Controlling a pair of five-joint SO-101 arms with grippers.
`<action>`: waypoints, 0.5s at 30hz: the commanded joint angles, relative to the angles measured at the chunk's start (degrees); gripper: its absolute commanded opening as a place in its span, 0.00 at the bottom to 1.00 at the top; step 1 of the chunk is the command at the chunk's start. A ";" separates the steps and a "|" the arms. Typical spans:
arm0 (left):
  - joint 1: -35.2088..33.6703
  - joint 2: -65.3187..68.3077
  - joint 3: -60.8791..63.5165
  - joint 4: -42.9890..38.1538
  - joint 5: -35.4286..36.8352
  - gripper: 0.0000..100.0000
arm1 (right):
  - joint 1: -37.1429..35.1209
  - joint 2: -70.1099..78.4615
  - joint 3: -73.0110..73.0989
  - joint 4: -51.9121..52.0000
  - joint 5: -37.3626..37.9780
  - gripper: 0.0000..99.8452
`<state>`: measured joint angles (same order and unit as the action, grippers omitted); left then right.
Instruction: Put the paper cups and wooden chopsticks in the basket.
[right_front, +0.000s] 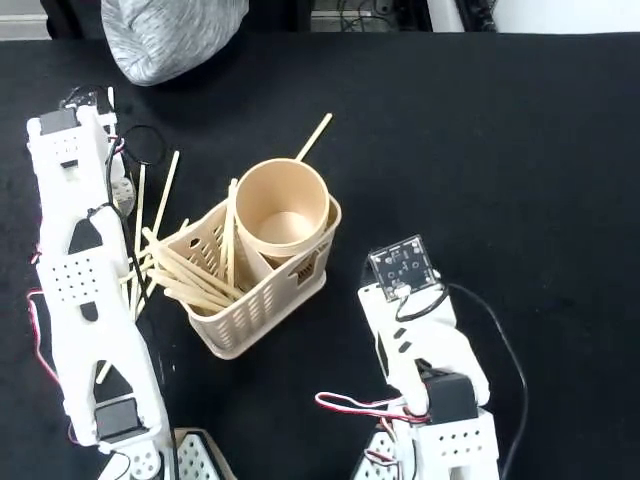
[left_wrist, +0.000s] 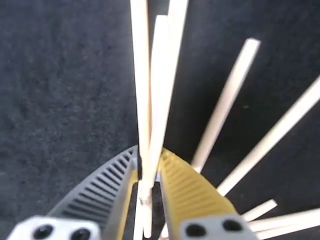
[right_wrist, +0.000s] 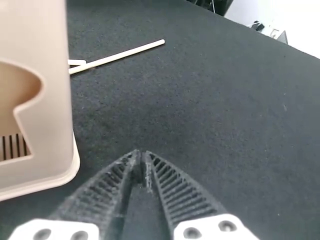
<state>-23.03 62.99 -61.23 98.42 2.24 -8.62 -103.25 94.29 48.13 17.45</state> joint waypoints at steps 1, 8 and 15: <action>-1.45 -0.35 -4.97 2.55 -0.26 0.03 | 0.79 -5.23 -1.98 -0.62 -0.26 0.01; -1.89 -3.78 -4.53 2.55 -2.20 0.03 | 0.79 -5.23 -1.98 -0.62 -0.26 0.01; -2.68 -15.30 -0.92 2.55 -3.78 0.03 | 0.79 -5.23 -1.98 -0.62 -0.26 0.01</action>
<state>-24.79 57.71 -63.69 100.26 0.40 -8.62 -103.25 94.29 48.13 17.45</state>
